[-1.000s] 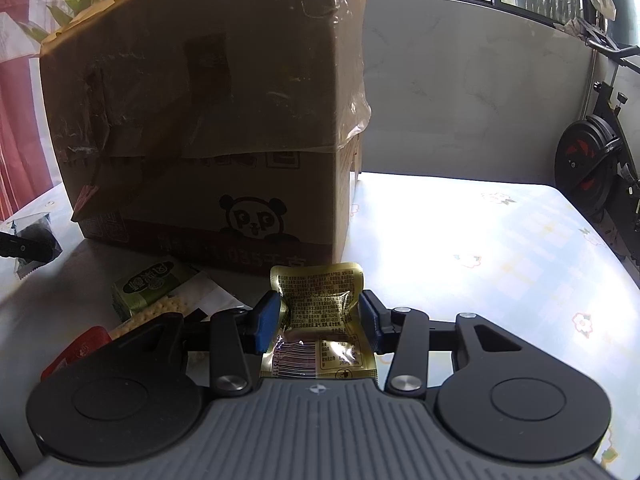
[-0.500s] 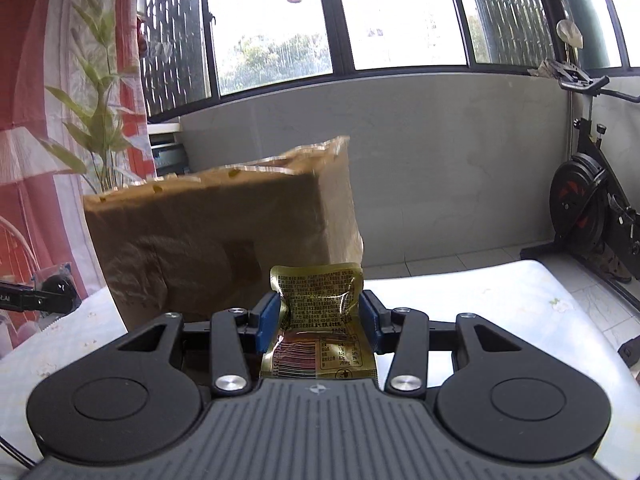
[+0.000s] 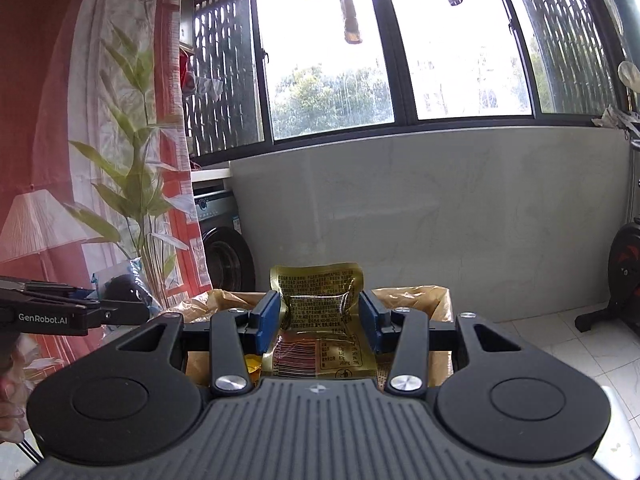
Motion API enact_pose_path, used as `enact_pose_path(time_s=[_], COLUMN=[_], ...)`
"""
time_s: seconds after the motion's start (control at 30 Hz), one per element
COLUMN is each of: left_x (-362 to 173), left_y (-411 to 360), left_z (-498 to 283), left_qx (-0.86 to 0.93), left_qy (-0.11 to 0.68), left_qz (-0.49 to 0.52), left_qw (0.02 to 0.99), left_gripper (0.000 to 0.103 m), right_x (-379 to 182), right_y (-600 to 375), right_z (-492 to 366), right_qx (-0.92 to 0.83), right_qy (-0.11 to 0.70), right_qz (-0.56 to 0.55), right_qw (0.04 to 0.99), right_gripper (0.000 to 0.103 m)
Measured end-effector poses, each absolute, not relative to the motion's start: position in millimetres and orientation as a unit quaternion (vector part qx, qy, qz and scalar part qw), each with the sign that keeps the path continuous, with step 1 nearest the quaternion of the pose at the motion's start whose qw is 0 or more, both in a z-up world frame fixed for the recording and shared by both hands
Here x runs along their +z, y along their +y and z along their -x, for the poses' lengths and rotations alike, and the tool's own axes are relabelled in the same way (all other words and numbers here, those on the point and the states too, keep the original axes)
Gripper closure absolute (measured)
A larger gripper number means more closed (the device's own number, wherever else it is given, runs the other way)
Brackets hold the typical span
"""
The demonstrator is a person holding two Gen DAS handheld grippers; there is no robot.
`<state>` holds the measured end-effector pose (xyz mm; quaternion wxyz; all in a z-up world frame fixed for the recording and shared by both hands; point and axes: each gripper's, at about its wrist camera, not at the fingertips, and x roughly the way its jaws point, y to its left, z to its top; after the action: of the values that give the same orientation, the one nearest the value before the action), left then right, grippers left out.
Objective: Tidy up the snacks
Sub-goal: 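Carry both items over the box and release them inside, then return to the table and grasp the red triangular pouch with the right tool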
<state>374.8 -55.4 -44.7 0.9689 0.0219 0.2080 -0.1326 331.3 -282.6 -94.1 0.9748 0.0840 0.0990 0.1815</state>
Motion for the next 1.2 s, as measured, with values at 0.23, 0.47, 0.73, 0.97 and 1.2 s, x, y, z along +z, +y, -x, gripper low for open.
enact_pose_path(time_s=[0.23,0.47,0.73,0.97,1.2], left_x=[-75,-77,-64,-61,-91], left_y=[-73,-65,-48,-23,-12], left_z=[-406,-398,-370,-324,-282], left_qx=[-0.135,-0.148,-0.145,-0.14,-0.133], left_qy=[0.253,0.239,0.228,0.22,0.234], left_qz=[-0.017,-0.015,-0.009,-0.003,0.008], left_qw=[0.958,0.96,0.963,0.965,0.963], left_gripper=[0.052,0.034,0.034,0.034,0.034], right_x=[-117,-124,-120,-121,-152], right_y=[-264,-269,-282,-285,-282], right_z=[-361,-356,-329,-276,-227], right_qx=[0.174,0.165,0.164,0.177,0.186], right_qy=[0.162,0.174,0.152,0.116,0.124], right_qz=[-0.082,-0.084,-0.09,-0.087,-0.083], right_qw=[0.968,0.967,0.971,0.973,0.971], right_gripper=[0.056,0.045,0.04,0.04,0.04])
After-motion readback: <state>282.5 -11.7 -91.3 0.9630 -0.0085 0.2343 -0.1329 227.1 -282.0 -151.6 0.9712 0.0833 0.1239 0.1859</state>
